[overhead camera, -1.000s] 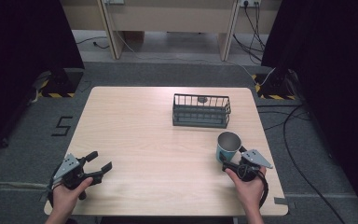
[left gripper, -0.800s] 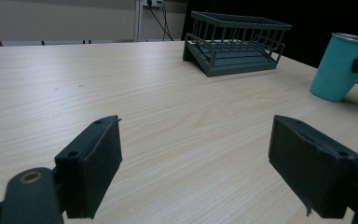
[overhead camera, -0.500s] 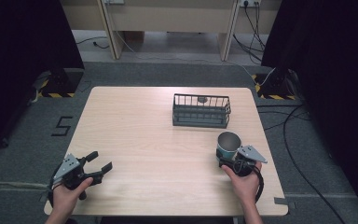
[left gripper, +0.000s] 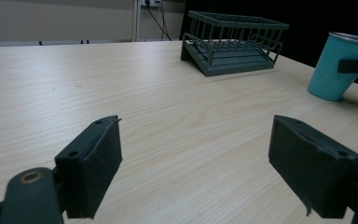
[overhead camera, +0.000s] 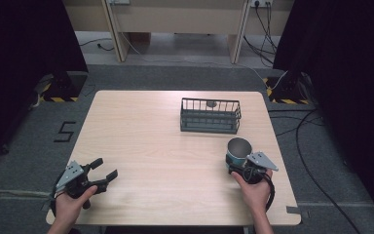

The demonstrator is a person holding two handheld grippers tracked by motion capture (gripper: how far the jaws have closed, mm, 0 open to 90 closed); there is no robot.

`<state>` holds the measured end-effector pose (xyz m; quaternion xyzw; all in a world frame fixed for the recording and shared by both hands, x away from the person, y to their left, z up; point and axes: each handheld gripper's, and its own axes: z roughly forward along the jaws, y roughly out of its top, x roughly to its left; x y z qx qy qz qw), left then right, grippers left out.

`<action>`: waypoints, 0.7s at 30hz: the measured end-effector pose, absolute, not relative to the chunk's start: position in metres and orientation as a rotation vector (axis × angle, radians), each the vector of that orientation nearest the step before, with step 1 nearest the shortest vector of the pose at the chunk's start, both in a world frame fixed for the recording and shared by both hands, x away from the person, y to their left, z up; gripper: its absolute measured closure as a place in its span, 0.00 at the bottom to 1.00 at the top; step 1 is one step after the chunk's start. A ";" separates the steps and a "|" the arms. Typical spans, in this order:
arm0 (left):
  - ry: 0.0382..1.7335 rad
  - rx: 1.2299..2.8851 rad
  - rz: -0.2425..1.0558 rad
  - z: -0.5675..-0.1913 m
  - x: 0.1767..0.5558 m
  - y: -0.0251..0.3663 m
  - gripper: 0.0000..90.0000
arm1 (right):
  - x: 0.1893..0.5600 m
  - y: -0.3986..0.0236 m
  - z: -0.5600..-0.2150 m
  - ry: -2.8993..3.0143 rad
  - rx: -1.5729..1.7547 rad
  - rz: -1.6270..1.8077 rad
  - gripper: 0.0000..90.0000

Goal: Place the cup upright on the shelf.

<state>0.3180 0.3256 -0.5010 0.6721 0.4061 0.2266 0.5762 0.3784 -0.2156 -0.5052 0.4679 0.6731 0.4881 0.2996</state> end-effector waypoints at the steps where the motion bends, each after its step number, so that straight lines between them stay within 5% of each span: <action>1: 0.950 1.573 0.530 -0.501 0.318 0.325 0.18 | 0.378 -0.216 -0.505 1.786 1.241 1.298 0.20; 21: 0.950 1.578 0.529 -0.501 0.318 0.325 0.19 | 0.374 -0.216 -0.492 1.739 1.211 1.332 0.20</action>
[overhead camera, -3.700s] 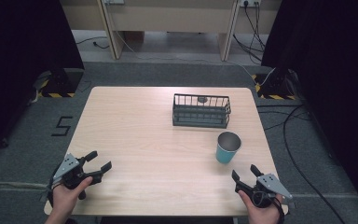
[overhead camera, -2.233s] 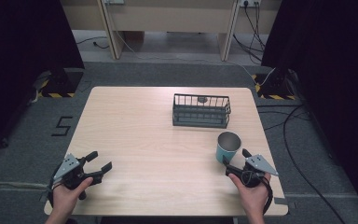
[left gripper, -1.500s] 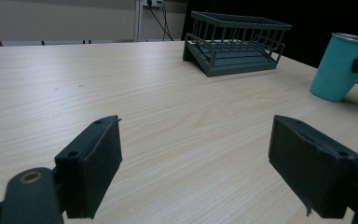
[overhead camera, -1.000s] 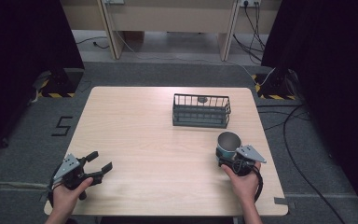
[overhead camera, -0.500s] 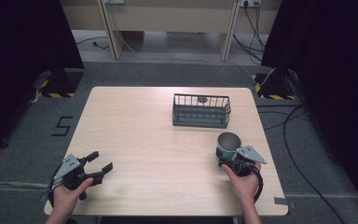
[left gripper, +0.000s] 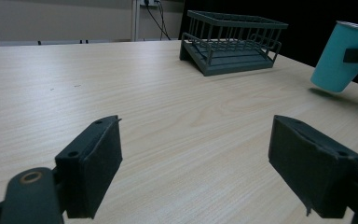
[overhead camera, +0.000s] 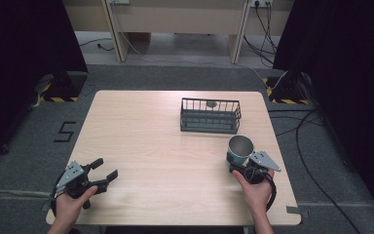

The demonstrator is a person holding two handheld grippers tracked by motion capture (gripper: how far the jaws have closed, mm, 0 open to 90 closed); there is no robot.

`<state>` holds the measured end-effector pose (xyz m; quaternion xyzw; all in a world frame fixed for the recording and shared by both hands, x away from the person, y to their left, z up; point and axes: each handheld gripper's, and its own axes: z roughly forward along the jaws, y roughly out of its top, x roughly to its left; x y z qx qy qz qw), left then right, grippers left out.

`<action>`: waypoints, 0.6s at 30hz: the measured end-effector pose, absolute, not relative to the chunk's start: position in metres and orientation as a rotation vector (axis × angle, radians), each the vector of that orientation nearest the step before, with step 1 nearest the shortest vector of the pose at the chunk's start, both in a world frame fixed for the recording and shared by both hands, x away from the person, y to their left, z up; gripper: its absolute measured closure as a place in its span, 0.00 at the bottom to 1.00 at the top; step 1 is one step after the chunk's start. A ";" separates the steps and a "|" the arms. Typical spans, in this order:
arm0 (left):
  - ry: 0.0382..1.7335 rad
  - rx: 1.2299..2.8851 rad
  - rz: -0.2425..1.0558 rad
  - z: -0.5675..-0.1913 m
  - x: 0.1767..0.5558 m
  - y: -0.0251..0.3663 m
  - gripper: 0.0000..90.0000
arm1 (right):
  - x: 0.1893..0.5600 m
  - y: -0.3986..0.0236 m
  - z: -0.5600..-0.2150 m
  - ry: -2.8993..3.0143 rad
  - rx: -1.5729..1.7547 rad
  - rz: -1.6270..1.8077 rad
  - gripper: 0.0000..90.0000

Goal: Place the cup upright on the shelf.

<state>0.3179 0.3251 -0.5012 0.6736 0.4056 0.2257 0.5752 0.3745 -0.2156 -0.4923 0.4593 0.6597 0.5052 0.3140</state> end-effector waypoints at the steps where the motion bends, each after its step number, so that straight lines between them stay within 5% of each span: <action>1: 0.951 1.576 0.527 -0.501 0.318 0.325 0.18 | 0.374 -0.216 -0.492 1.738 1.212 1.337 0.20; 18: 0.958 1.570 0.529 -0.501 0.318 0.326 0.18 | 0.382 -0.215 -0.472 1.700 1.182 1.360 0.20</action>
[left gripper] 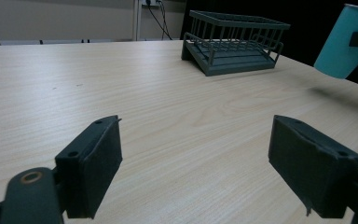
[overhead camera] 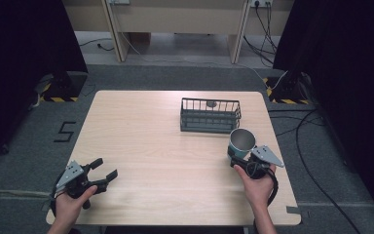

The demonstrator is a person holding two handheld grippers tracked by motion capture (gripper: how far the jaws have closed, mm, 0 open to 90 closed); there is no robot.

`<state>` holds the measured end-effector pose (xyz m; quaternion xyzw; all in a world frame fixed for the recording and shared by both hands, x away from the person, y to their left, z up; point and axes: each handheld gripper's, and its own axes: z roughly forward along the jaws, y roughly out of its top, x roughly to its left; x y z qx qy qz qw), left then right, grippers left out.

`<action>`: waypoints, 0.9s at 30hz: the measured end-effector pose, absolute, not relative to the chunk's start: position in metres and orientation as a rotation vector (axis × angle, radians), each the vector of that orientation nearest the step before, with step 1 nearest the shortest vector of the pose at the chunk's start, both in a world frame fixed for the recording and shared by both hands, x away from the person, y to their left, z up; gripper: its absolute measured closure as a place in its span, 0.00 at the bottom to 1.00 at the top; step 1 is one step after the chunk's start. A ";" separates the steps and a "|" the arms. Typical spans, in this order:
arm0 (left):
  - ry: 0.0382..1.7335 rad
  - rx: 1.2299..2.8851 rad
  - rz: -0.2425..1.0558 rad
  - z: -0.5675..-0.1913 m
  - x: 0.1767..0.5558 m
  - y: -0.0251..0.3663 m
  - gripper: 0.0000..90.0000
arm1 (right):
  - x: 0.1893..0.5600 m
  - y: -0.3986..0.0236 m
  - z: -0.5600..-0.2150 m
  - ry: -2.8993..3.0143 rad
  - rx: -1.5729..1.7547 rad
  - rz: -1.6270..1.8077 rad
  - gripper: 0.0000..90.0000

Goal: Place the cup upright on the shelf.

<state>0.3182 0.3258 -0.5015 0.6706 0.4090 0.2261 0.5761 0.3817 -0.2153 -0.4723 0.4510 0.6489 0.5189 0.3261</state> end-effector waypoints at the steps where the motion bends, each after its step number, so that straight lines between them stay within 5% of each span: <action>1: 0.957 1.571 0.529 -0.501 0.318 0.326 0.19 | 0.382 -0.215 -0.471 1.700 1.185 1.362 0.20; 27: 0.955 1.571 0.530 -0.501 0.318 0.326 0.18 | 0.401 -0.202 -0.447 1.686 1.124 1.378 0.20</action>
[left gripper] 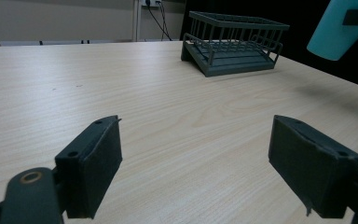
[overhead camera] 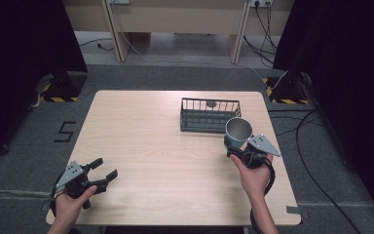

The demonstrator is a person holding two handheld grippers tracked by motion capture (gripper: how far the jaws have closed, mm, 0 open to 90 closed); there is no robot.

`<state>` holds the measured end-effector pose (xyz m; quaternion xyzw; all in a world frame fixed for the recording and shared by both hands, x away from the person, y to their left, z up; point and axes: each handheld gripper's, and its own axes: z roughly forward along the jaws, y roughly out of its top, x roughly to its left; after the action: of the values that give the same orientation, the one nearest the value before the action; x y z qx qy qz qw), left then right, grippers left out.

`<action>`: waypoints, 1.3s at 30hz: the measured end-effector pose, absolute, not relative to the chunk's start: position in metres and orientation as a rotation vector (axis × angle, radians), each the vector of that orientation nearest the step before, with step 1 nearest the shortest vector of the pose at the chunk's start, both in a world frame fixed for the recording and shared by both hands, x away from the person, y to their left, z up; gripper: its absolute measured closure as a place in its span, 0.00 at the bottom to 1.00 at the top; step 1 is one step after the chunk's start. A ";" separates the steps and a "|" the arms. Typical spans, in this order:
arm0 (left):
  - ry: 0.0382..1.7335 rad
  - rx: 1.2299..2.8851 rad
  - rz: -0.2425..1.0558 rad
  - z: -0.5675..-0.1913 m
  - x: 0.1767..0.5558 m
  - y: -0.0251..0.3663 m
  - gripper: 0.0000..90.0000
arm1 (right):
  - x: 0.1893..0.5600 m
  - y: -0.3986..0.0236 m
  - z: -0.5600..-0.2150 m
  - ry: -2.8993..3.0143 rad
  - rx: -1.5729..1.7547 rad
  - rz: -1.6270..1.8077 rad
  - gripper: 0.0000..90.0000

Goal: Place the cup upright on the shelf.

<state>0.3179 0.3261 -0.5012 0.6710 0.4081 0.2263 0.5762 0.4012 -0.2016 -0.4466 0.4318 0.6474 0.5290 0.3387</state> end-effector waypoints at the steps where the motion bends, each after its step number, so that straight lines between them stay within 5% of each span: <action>1: 0.955 1.571 0.530 -0.501 0.318 0.326 0.18 | 0.402 -0.201 -0.446 1.685 1.128 1.379 0.20; 39: 0.952 1.569 0.528 -0.501 0.318 0.326 0.18 | 0.438 -0.186 -0.420 1.642 1.116 1.404 0.20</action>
<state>0.3179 0.3259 -0.5010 0.6707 0.4071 0.2255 0.5776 0.4379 -0.1865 -0.4199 0.4304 0.6331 0.5413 0.3478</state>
